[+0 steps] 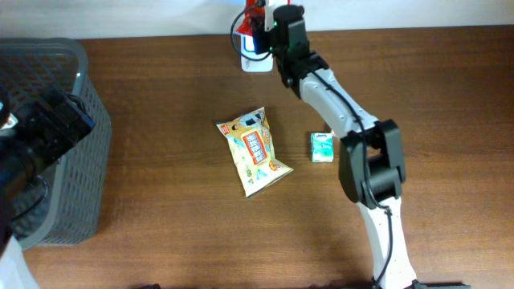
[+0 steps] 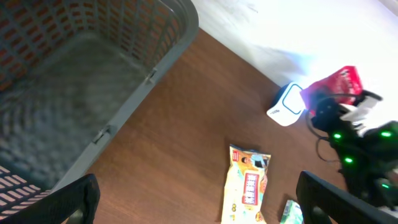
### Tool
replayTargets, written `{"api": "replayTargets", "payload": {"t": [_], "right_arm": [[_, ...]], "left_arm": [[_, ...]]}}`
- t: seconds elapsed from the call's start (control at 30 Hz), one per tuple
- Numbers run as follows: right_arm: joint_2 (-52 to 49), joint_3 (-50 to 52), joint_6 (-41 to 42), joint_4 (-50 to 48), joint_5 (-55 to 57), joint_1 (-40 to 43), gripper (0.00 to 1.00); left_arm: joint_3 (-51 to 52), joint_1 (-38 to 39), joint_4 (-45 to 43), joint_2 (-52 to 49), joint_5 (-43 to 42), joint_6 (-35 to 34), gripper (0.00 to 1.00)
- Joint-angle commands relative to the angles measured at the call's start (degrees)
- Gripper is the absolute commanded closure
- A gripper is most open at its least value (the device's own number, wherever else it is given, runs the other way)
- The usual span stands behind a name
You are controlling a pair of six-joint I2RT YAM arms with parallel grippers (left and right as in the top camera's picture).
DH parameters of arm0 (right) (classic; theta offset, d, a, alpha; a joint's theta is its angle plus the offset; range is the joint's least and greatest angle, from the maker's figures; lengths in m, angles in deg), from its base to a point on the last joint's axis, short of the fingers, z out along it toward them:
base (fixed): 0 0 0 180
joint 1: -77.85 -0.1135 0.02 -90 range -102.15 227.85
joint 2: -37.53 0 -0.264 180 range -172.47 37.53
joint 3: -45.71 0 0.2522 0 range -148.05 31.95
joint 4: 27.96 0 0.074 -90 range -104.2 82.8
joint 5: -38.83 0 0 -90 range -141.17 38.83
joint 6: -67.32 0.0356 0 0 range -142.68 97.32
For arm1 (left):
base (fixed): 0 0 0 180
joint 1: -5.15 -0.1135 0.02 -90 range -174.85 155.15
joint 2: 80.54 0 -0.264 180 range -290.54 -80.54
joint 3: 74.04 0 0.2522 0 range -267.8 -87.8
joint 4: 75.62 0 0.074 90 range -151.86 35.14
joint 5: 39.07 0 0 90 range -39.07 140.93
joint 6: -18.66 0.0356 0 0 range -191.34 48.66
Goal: Scan the item barcode
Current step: 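Lift the red bag and hold it before the white scanner, then carry the red bag to the right table edge and release it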
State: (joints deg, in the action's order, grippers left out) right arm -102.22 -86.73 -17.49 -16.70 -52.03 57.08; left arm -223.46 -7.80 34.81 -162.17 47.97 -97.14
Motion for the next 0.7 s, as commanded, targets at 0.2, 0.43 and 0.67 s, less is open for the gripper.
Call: {"api": "replayTargets", "payload": {"t": [0.2, 0.43, 0.67], "right_arm": [[-0.79, -0.26, -0.52, -2.43, 1.6, 0.09, 0.96], [8.2, -0.26, 6.56, 1.81, 2.29, 6.67, 0.96], [16.65, -0.26, 16.57, 27.32, 11.1, 23.19, 0.96]], "left_arm": [[-0.31, -0.24, 0.04, 0.33, 0.26, -0.46, 0.01], [-0.31, -0.24, 0.04, 0.33, 0.26, -0.46, 0.01], [-0.31, -0.24, 0.04, 0.33, 0.26, -0.46, 0.01]]}}
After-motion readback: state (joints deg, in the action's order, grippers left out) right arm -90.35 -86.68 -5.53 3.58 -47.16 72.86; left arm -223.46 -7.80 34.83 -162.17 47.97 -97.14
